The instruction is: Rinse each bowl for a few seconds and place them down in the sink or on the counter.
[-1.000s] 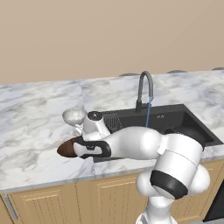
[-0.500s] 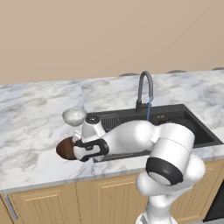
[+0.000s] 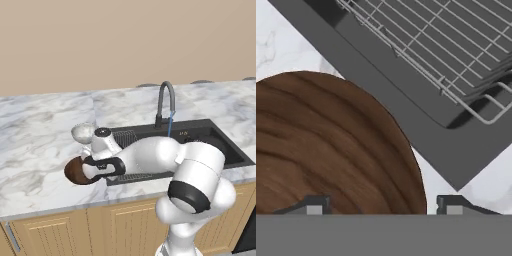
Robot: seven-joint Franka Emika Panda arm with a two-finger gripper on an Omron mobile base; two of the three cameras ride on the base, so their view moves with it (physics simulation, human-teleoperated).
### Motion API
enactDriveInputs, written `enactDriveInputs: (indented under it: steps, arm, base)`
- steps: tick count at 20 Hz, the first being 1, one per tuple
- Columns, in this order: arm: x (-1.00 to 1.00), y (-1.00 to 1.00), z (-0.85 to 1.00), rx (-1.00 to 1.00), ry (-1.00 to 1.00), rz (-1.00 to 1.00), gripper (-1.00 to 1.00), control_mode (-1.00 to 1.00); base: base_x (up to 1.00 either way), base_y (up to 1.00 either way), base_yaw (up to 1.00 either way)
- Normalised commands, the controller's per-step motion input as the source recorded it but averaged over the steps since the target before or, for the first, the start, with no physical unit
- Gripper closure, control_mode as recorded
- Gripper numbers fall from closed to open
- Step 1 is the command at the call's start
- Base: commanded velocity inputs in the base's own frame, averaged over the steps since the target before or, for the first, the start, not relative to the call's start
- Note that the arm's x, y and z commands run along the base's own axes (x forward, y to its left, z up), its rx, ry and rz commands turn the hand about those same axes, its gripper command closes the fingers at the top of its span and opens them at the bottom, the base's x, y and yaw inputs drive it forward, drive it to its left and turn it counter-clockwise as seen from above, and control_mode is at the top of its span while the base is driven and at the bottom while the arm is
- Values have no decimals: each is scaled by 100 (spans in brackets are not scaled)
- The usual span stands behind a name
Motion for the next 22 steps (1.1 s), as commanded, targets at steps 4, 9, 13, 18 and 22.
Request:
enactDriveInputs:
  steps: [4,9,13,18,22]
  arm:
    - [-3,-4,36,-1,-1,2,-100,-100]
    - [-8,-7,42,-1,-1,1,-100,-100]
    - [-10,-12,51,1,0,1,-100,-100]
    - [-27,-18,59,4,0,3,-100,-100]
    - [-47,-25,56,3,-8,2,-100,-100]
  base:
    - [0,0,0]
    - [0,0,0]
    - [0,0,0]
    - [0,0,0]
    - [0,0,0]
